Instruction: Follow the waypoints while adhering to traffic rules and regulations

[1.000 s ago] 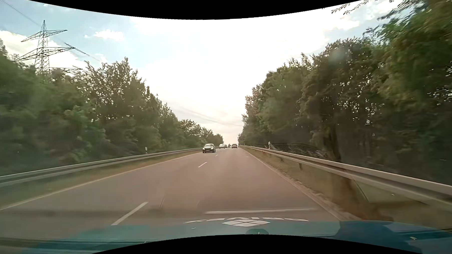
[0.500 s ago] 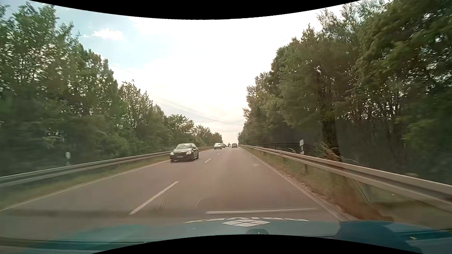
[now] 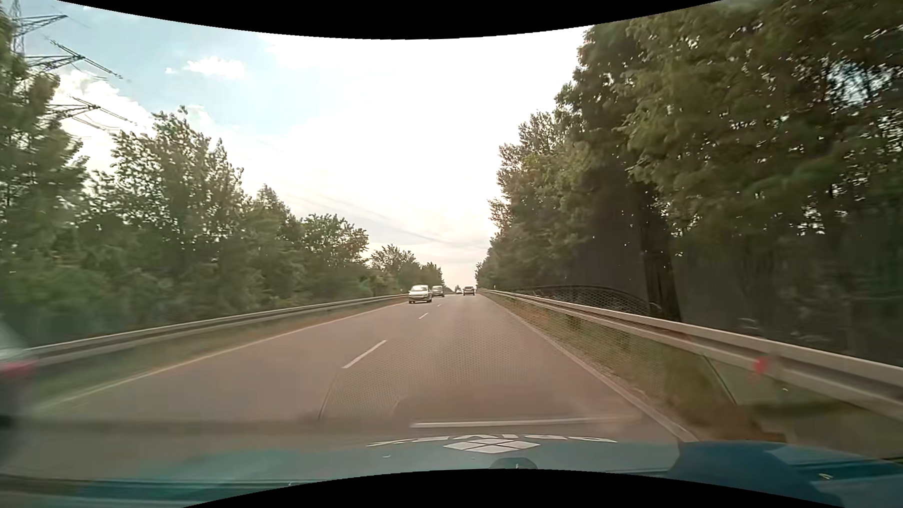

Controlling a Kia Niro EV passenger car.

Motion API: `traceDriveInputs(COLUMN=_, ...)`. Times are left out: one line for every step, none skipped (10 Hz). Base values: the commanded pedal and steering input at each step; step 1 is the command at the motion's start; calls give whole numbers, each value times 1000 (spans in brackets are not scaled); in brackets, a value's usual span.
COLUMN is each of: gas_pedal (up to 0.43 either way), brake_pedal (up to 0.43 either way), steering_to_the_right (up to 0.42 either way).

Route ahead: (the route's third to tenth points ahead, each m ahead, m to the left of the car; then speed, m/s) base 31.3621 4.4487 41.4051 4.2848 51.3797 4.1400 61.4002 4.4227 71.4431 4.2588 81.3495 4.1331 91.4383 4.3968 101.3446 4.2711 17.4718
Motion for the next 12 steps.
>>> traceDriveInputs(gas_pedal=209, brake_pedal=0, steering_to_the_right=-2)
traceDriveInputs(gas_pedal=209, brake_pedal=0, steering_to_the_right=-2)
traceDriveInputs(gas_pedal=209, brake_pedal=0, steering_to_the_right=-1)
traceDriveInputs(gas_pedal=209, brake_pedal=0, steering_to_the_right=0)
traceDriveInputs(gas_pedal=209, brake_pedal=0, steering_to_the_right=0)
traceDriveInputs(gas_pedal=209, brake_pedal=0, steering_to_the_right=0)
traceDriveInputs(gas_pedal=209, brake_pedal=0, steering_to_the_right=0)
traceDriveInputs(gas_pedal=209, brake_pedal=0, steering_to_the_right=0)
traceDriveInputs(gas_pedal=209, brake_pedal=0, steering_to_the_right=-1)
traceDriveInputs(gas_pedal=220, brake_pedal=0, steering_to_the_right=-1)
traceDriveInputs(gas_pedal=220, brake_pedal=0, steering_to_the_right=-1)
traceDriveInputs(gas_pedal=220, brake_pedal=0, steering_to_the_right=-2)
